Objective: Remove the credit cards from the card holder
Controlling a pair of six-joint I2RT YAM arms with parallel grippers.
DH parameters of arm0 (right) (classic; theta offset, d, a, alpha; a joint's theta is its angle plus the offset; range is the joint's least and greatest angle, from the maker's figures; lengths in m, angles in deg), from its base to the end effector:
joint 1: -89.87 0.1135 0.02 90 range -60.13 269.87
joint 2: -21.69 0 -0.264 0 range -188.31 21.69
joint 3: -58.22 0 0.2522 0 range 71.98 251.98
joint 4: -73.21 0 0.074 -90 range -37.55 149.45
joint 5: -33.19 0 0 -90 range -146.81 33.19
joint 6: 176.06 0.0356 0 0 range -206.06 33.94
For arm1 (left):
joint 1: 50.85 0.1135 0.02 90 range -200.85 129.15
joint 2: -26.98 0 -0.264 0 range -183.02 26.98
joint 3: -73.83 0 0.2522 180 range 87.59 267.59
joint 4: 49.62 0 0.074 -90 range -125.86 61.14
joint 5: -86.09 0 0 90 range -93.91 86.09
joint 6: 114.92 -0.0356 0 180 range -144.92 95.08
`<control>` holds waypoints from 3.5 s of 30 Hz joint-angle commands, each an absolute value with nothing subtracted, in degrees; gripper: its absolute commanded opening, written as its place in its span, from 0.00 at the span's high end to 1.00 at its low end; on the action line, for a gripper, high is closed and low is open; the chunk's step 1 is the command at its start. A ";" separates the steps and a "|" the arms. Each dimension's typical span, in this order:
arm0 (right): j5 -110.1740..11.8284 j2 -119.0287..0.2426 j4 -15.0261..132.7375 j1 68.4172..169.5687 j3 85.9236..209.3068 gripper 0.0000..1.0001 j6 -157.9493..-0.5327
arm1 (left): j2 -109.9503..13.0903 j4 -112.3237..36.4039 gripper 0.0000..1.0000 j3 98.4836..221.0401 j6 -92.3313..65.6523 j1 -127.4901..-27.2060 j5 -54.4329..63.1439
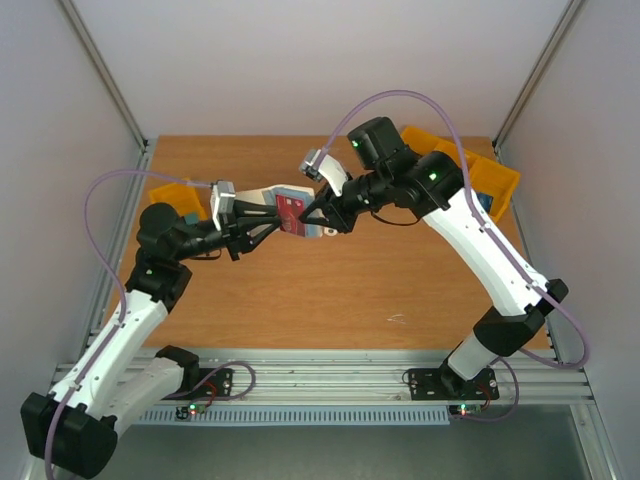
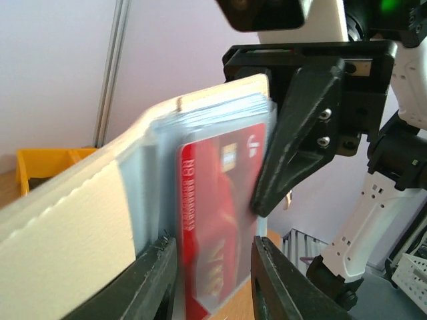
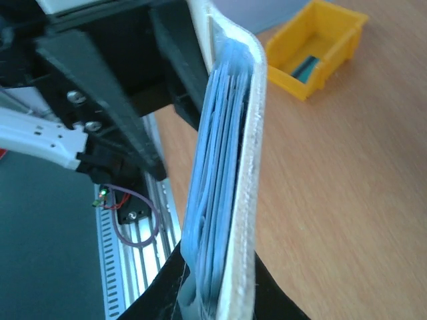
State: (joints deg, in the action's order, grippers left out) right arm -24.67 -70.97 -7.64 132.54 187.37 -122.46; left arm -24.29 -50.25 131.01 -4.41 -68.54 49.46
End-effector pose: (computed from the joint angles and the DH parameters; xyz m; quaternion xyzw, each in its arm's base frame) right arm 0.2147 0.2237 0.4544 -0.6466 0.6148 0.2751 0.3582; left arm 0.1822 -0.0881 0.3563 0.3204 0.6028 -0.5007 0.5323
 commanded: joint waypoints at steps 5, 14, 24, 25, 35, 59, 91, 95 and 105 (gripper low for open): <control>-11.13 -67.03 -8.27 133.17 187.82 0.99 -132.13 | -24.40 -53.11 0.70 132.18 -2.00 -67.91 52.70; -9.89 -69.46 -1.96 133.17 188.58 0.99 -129.43 | -24.64 -53.77 0.89 132.65 -6.26 -70.88 56.62; -15.99 -72.23 2.20 131.47 189.22 0.99 -124.30 | -24.75 -58.37 0.93 131.80 -6.11 -71.19 57.48; -16.51 -72.38 2.91 131.41 189.28 0.99 -123.78 | -24.79 -58.62 0.92 131.80 -6.15 -71.18 57.64; -17.80 -75.05 5.15 131.19 191.75 0.99 -121.74 | -25.03 -58.82 1.00 132.60 -7.51 -71.17 58.18; 2.44 -67.98 1.95 120.70 182.11 0.49 -123.93 | -23.69 -60.14 1.00 132.95 0.21 -68.05 54.37; 6.70 -66.88 5.64 120.80 182.11 0.99 -121.78 | -24.39 -58.40 0.86 133.44 -0.57 -67.93 58.39; 7.33 -67.34 5.18 120.80 183.82 0.99 -122.02 | -24.52 -56.73 0.83 133.14 -2.59 -67.85 60.64; 7.14 -67.08 3.65 120.80 183.70 0.99 -123.05 | -24.97 -56.21 1.00 133.64 -2.62 -67.39 61.90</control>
State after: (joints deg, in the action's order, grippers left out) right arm 5.62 -68.50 3.46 120.72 182.06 -122.13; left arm -24.84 -55.76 131.84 -2.26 -67.60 59.75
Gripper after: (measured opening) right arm 0.050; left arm 0.015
